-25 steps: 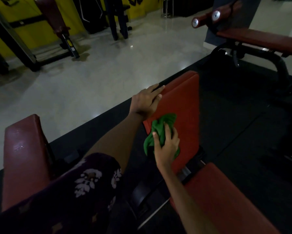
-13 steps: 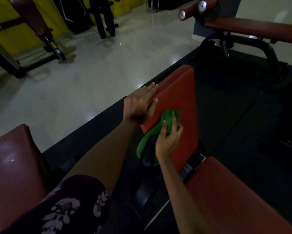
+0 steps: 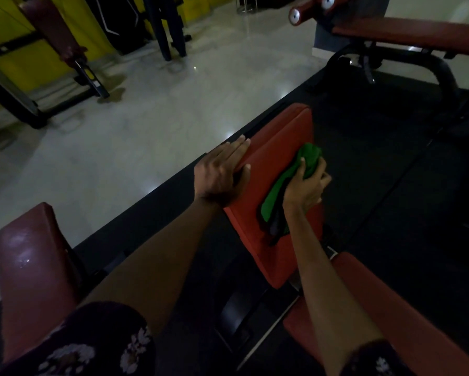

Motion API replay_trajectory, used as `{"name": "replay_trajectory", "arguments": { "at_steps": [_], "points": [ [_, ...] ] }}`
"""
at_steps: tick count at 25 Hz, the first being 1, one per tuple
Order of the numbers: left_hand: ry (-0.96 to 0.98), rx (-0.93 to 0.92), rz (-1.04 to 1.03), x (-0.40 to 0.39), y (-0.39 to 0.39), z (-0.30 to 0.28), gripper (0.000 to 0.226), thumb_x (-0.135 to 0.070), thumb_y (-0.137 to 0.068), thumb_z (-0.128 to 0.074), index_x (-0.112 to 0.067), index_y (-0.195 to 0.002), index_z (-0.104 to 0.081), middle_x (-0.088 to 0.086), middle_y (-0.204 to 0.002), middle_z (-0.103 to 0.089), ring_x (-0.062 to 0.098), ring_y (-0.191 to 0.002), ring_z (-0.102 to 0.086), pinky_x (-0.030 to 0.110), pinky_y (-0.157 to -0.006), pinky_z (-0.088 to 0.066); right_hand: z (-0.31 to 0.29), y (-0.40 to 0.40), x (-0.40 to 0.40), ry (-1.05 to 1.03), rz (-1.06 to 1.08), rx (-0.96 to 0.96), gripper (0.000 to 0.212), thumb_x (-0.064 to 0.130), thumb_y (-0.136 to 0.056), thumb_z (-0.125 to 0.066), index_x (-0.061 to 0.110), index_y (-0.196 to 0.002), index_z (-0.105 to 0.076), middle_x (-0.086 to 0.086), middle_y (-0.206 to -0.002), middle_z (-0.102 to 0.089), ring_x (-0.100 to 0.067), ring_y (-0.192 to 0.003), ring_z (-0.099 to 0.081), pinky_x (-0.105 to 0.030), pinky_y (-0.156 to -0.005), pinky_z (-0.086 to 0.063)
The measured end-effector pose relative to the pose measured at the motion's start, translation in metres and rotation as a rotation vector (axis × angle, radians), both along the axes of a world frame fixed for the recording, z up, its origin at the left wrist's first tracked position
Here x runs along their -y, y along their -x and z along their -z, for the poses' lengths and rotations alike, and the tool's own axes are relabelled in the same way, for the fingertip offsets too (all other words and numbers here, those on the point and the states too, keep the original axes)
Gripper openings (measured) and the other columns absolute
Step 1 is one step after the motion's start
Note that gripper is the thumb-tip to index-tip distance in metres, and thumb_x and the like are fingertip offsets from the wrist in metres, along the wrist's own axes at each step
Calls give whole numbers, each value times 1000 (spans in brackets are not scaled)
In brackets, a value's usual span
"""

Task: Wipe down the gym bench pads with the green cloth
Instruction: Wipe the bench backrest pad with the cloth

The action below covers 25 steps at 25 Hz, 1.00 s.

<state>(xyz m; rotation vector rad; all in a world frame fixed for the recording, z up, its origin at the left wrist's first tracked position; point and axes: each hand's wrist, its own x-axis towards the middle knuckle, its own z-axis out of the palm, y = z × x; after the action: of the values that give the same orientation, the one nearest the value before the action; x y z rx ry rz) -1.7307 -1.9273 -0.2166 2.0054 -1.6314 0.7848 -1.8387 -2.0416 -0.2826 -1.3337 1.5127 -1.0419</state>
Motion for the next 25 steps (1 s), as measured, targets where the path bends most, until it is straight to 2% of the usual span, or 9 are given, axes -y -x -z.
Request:
{"name": "replay_trajectory", "arguments": {
  "at_steps": [2, 4, 10, 14, 15, 19, 21, 22, 25],
  "points": [
    [-10, 7, 6, 0, -1, 1, 47, -31, -87, -44, -7, -123, -61, 8, -122, -64, 24, -104, -65, 30, -85, -51, 2, 1, -3, -66, -33, -17, 52, 52, -94, -43, 27, -139, -40, -7, -131, -41, -27, -119, -46, -45, -97, -33],
    [-22, 7, 13, 0, -2, 2, 47, -32, -88, -44, -6, -124, -60, 10, -123, -63, 25, -105, -65, 32, -85, -51, -6, -2, -17, 8, -118, -1, 60, 60, -89, -43, 29, -141, -37, -7, -136, -38, -27, -123, -41, -46, -100, -36],
    [-23, 16, -4, 0, -1, 1, 48, -33, -88, -44, -8, -125, -59, 9, -124, -62, 26, -106, -64, 32, -85, -50, 10, 6, -45, 337, -233, -81, 48, 46, -96, -43, 29, -141, -41, -15, -131, -41, -30, -112, -49, -39, -90, -45],
    [-29, 20, 0, 0, -2, 0, 48, -32, -87, -45, -7, -125, -59, 10, -123, -63, 26, -103, -65, 32, -81, -51, 16, 17, 26, -157, -31, 25, 47, 39, -97, -44, 22, -141, -42, -15, -129, -47, -33, -112, -53, -37, -93, -41],
    [-33, 22, 0, -1, -2, 1, 48, -32, -87, -45, -7, -125, -59, 10, -123, -63, 26, -103, -65, 32, -80, -52, 5, 15, 34, -201, -17, 23, 46, 40, -97, -43, 24, -141, -41, -13, -128, -49, -31, -112, -53, -36, -92, -40],
    [-48, 14, -11, 0, -2, 0, 49, -32, -86, -45, -7, -126, -59, 9, -124, -63, 26, -103, -65, 34, -79, -52, -47, -5, 13, 131, -141, 13, 46, 42, -96, -47, 29, -139, -43, -6, -121, -48, -12, -86, -46, -24, -75, -34],
    [-53, 11, -18, 0, -2, 0, 49, -32, -86, -45, -7, -126, -58, 9, -125, -62, 26, -103, -65, 34, -80, -52, -35, -4, 4, 262, -153, 4, 45, 41, -95, -49, 26, -137, -46, -8, -121, -48, -9, -84, -44, -22, -74, -33],
    [-56, 5, -16, 0, -2, 0, 50, -32, -86, -44, -7, -126, -58, 9, -125, -62, 26, -103, -64, 34, -80, -52, -22, 1, 6, 223, -130, -5, 46, 41, -95, -49, 26, -138, -46, -9, -122, -47, -11, -86, -46, -23, -75, -34],
    [-50, 20, -16, 0, -2, 0, 49, -32, -86, -44, -7, -125, -59, 9, -124, -63, 25, -102, -65, 33, -79, -52, 13, 19, 13, -163, -62, 29, 50, 45, -95, -46, 27, -142, -39, -10, -126, -47, -27, -106, -55, -31, -87, -39]
  ]
}}
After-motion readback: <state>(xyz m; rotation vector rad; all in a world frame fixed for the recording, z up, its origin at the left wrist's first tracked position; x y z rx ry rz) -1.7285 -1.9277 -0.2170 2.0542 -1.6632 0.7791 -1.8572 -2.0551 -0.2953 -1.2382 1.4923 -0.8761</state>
